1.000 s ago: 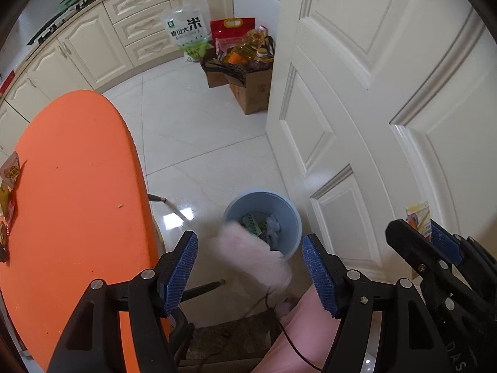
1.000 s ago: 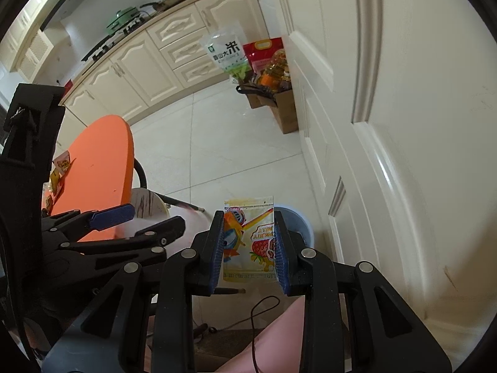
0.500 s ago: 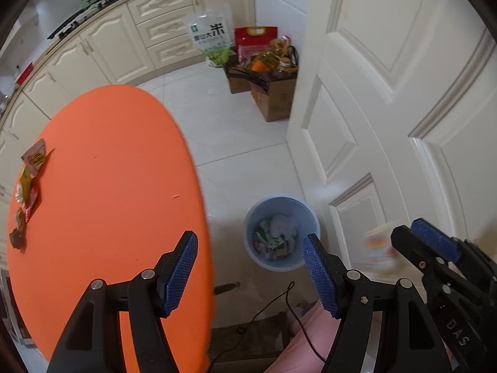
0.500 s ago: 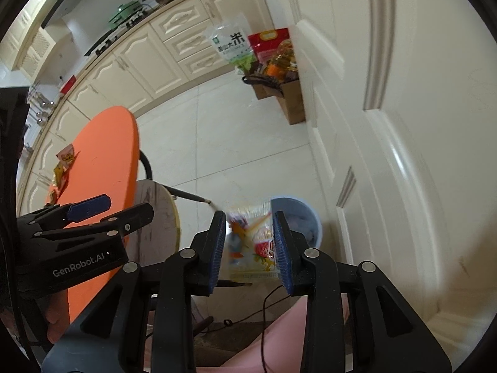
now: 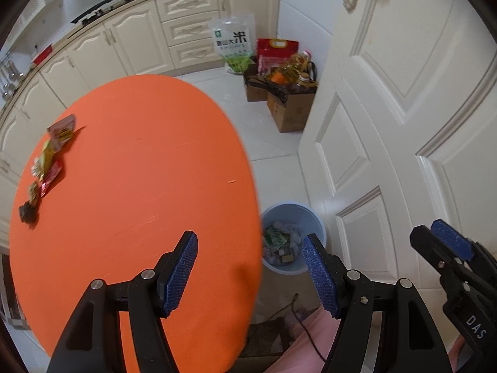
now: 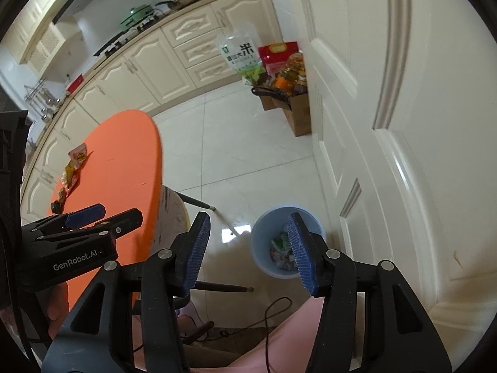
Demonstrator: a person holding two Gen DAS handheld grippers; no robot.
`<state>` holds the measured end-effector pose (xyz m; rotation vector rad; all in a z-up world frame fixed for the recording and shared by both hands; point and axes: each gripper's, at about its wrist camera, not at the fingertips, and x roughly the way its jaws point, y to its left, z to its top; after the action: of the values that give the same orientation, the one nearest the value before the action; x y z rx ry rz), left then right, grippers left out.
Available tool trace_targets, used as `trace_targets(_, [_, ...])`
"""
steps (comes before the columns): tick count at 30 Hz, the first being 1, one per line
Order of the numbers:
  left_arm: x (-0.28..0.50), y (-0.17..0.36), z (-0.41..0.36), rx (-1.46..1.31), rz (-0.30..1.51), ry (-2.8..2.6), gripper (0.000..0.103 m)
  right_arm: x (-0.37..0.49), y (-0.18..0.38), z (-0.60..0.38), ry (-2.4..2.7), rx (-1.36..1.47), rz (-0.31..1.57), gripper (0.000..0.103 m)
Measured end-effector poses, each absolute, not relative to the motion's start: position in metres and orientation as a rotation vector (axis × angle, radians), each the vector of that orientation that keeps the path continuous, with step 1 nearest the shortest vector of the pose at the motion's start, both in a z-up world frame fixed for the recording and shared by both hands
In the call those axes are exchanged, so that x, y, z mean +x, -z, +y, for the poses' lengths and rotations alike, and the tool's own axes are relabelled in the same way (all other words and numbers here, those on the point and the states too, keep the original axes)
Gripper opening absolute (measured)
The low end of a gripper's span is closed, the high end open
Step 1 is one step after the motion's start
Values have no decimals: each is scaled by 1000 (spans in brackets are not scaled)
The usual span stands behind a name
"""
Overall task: Collect trash
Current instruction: 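Move both open tools back to the trash pile on the table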
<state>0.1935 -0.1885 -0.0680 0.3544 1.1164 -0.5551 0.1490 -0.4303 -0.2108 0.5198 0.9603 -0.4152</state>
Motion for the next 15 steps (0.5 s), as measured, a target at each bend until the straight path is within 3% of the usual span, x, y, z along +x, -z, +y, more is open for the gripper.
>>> trace_targets(5, [194, 57, -144, 300, 1102, 506, 66, 164, 196, -399, 371, 466, 953, 57])
trace_targets(15, [194, 37, -47, 228, 1033, 348, 66, 214, 171, -315, 218, 357, 929, 84])
